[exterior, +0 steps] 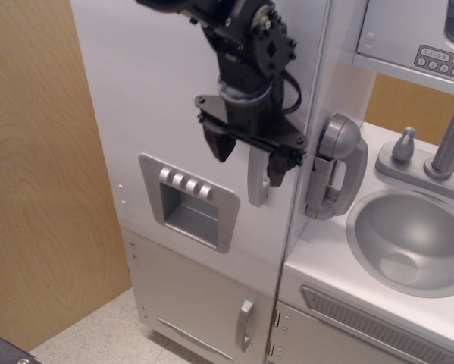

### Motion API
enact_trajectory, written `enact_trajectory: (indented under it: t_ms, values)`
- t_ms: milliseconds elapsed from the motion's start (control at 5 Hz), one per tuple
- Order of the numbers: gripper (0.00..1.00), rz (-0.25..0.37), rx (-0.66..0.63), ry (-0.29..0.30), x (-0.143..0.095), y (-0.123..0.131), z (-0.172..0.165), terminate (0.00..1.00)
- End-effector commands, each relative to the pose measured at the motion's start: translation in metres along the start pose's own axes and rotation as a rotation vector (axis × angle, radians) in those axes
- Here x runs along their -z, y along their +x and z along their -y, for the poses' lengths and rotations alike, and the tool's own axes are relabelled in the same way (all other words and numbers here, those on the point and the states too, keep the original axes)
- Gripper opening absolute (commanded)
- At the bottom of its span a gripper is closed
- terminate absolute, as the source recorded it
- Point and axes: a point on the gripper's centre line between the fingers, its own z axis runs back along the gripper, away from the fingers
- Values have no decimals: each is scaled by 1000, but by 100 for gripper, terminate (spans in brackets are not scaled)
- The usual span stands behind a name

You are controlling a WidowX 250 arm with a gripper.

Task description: Open fridge

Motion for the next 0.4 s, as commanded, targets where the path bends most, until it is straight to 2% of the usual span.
enact_trajectory:
  t_ms: [0, 200]
  values:
    - [0, 61, -21, 4, -9, 7, -4, 0]
    - [0, 57, -53, 1, -12, 5, -6, 0]
